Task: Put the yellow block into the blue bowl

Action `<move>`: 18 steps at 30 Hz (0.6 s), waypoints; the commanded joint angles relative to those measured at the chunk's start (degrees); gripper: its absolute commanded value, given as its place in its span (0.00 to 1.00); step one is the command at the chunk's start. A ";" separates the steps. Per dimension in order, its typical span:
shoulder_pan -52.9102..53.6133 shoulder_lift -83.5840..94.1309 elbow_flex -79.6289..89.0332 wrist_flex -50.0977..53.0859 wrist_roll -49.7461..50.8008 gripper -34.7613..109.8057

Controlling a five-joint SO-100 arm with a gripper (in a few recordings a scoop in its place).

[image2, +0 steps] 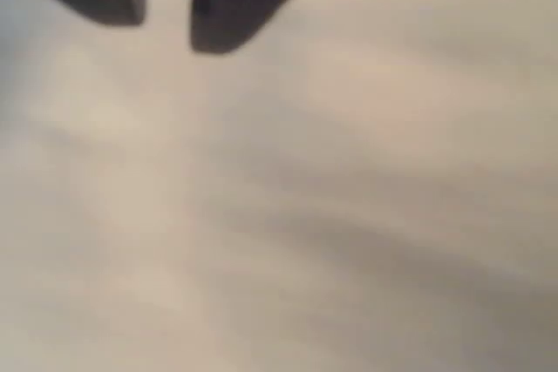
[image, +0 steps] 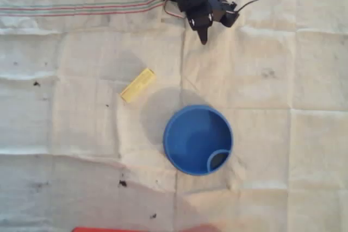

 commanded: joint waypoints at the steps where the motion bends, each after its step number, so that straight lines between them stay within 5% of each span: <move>1: 0.70 -14.59 -16.17 -1.58 0.62 0.24; 12: 8.26 -61.87 -61.61 -0.62 -0.70 0.24; 18: 14.85 -81.65 -81.04 5.71 -21.62 0.24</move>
